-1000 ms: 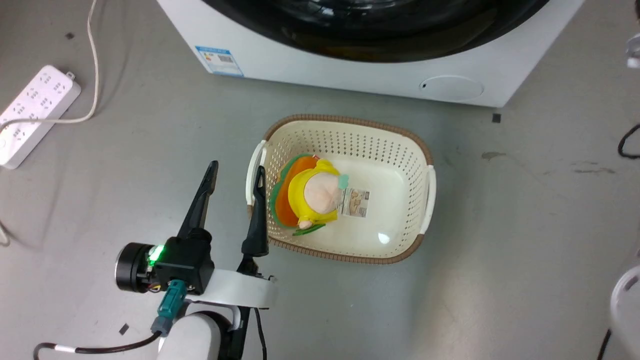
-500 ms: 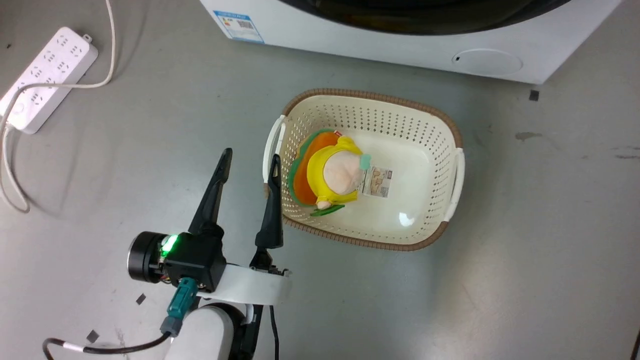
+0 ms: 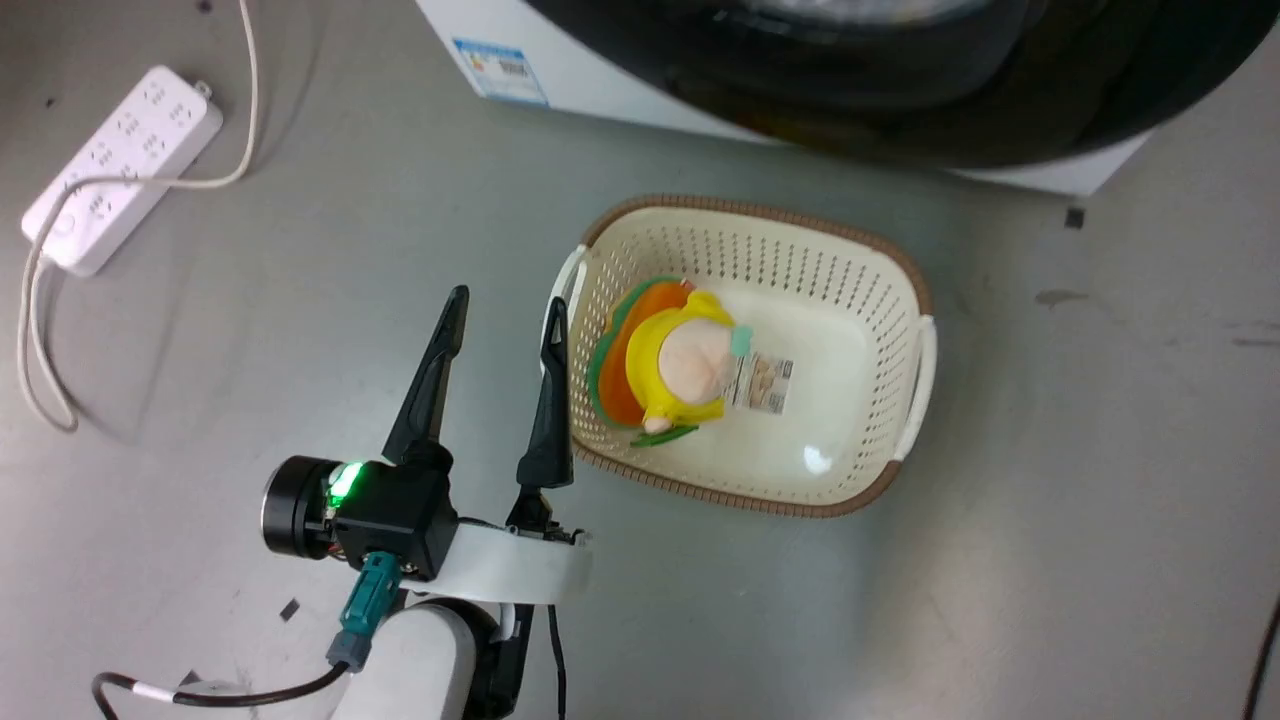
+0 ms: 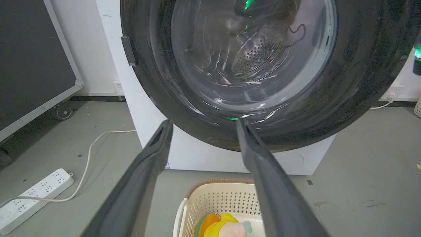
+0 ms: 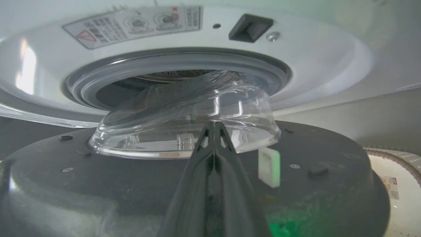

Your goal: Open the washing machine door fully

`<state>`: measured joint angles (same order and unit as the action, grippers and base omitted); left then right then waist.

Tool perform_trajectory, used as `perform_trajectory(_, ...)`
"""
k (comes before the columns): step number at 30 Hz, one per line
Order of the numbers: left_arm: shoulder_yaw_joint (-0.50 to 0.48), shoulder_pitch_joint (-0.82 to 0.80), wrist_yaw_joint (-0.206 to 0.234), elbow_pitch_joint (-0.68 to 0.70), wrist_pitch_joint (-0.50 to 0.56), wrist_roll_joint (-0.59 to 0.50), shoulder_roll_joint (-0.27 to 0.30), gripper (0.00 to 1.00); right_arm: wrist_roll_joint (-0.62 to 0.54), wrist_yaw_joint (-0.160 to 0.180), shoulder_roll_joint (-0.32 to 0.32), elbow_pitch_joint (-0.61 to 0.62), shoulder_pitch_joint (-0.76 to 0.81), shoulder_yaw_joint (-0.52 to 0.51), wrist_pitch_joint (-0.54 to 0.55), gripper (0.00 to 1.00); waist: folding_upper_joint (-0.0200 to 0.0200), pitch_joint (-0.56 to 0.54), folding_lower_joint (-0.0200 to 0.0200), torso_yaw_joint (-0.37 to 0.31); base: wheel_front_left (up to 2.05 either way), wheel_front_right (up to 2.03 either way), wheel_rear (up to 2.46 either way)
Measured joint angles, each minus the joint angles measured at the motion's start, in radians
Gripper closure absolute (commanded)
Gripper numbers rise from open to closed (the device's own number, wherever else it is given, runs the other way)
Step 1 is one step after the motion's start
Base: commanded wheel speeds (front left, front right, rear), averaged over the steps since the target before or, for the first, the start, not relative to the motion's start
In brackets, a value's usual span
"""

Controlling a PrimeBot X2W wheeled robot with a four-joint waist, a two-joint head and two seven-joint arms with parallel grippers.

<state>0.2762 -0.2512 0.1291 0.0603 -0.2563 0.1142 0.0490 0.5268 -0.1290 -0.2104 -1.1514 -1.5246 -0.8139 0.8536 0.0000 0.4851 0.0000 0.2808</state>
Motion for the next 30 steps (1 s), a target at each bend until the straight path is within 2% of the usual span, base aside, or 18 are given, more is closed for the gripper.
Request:
perform_trajectory(8,-0.013,0.041,-0.004,-0.03,0.0,-0.007,0.0,0.0,0.028,0.0,0.075,0.072,0.203,0.022,0.083,1.0,0.0,-0.12,0.0,-0.028,0.0,0.0,0.0)
perform_trajectory(13,-0.025,0.092,-0.019,-0.067,0.0,-0.007,0.0,0.0,0.071,0.0,0.128,0.163,0.327,0.053,0.154,1.0,0.0,-0.201,-0.0002,-0.046,0.0,0.0,0.0)
perform_trajectory(18,-0.03,0.126,-0.028,-0.087,0.0,-0.007,0.0,0.0,0.144,-0.001,0.154,0.253,0.444,0.115,0.238,1.0,0.0,-0.27,-0.0003,-0.061,0.0,0.0,0.0)
perform_trajectory(22,-0.025,0.152,-0.037,-0.101,0.0,-0.005,0.0,0.0,0.306,0.0,0.147,0.242,0.502,0.241,0.275,1.0,0.0,-0.316,-0.0003,-0.065,0.0,0.0,0.0)
perform_trajectory(30,0.0,0.205,-0.053,-0.132,0.0,0.002,-0.001,0.0,0.68,-0.001,0.153,0.282,0.685,0.621,0.251,1.0,0.0,-0.388,-0.0002,-0.054,0.0,0.0,0.0)
